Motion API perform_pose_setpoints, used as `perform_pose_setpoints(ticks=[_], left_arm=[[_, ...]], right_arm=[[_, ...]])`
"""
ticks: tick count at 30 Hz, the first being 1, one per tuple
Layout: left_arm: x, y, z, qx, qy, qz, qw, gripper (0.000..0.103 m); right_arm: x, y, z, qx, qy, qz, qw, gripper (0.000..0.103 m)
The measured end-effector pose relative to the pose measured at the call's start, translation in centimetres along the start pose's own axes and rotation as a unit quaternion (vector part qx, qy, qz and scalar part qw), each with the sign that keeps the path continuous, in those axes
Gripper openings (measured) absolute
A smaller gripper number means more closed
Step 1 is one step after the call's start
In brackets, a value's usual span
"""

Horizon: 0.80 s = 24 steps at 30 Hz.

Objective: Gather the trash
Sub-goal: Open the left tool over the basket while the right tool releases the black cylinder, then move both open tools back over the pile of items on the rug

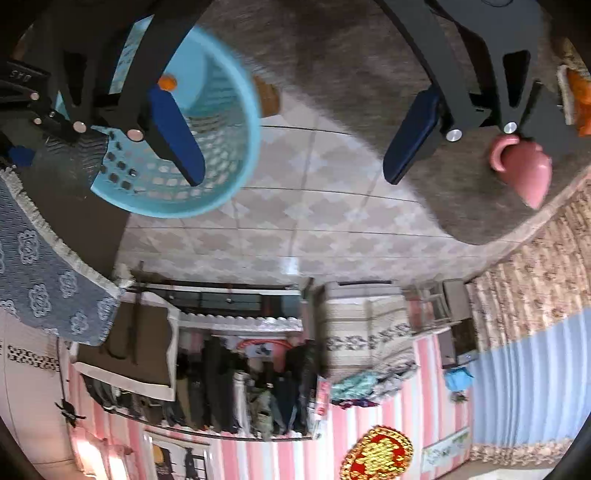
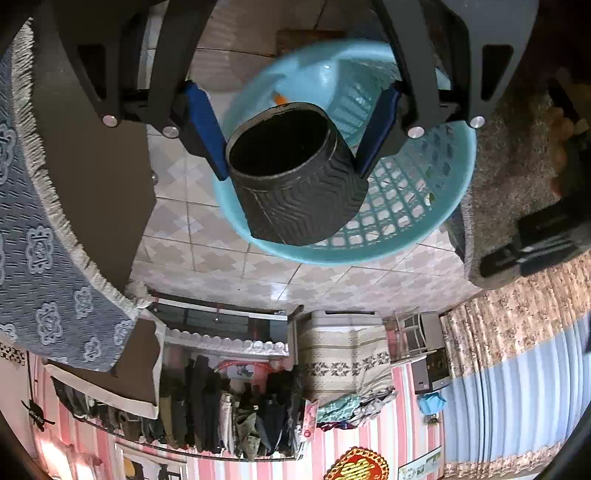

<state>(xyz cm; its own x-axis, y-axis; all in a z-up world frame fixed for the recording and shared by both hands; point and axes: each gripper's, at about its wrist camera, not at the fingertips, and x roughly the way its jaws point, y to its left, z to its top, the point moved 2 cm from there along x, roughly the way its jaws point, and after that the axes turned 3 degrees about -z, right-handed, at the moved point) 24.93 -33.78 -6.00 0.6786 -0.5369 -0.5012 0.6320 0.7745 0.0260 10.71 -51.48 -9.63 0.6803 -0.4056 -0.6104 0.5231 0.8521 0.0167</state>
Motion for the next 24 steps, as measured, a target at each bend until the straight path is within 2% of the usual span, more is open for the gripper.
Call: perform_pose_setpoints(ticks=[7,10,13,22,24], left_arm=[[-2.9,2.8,-0.3,-0.005,-0.011,0.034,0.9993,0.097],[-4.1,3.7,-0.8,-0.012,-0.011,0.044,0.9989,0.097],[-5.2,4.9,-1.3,-0.027,-0.011,0.050,0.9983,0.097],[-9.4,8.4,-2.6,-0.061,-0.016,0.079,0.9949,0.097],[-10.7,9.3,-3.0,-0.069,-0.020,0.087,0.9936,0.097]], right_arm=[[2.2,1.8,0.9,0.020,0.004,0.007,1.000,0.070],[2.4,2.5,1.3,0.006,-0.002,-0.002,1.000,0.082],[1.9,3.3,1.7,-0.006,-0.006,0.000,1.000,0.090],[-1.2,5.1,2.0,-0.026,-0.017,0.009,0.999,0.092],[-2.0,5.6,2.0,-0.026,-0.021,0.015,0.999,0.097]])
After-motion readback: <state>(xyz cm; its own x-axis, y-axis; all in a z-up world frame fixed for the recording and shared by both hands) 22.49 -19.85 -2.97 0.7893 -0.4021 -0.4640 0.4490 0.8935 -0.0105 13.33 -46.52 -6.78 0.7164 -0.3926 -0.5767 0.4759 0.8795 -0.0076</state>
